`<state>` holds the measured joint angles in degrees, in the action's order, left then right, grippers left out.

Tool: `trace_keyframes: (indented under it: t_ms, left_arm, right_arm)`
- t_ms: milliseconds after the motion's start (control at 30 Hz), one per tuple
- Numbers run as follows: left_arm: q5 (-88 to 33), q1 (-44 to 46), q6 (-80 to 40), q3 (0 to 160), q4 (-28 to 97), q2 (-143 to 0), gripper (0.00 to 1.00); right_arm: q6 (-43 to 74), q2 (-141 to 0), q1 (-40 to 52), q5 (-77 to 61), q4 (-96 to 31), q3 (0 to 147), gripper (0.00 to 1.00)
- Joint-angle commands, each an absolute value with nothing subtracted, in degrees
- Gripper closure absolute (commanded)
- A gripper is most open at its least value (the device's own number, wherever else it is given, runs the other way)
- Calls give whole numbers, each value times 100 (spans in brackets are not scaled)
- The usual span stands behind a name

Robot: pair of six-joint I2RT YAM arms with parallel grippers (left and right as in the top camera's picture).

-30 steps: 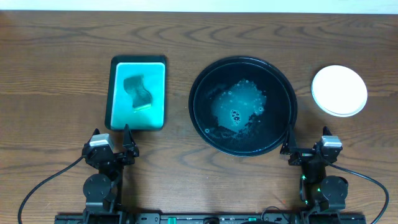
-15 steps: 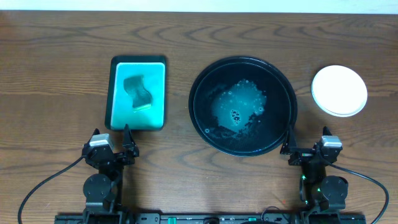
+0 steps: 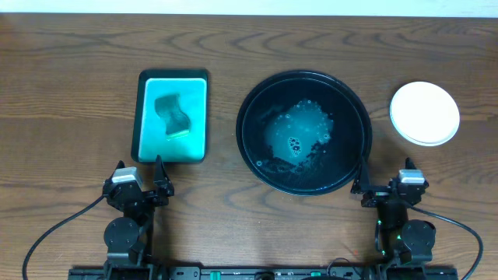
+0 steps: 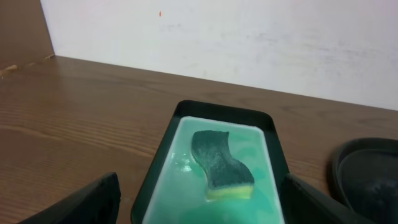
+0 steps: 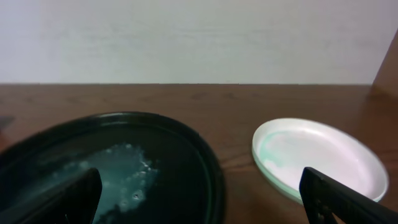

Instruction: Clean dirty plates on tray and stack at the side

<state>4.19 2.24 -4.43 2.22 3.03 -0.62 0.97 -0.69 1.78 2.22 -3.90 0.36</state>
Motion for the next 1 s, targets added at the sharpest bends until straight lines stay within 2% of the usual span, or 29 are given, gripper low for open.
trace_keyframes:
  t_ms: [0,967]
  left_arm:
    - [360,193,-366,23,379,-27,18]
    - [360,193,-366,23,379,-27,18]
  right_arm:
    - [-751,-32,257,165,-432,32,1]
    - [-735,-32,257,60,-429,32,1]
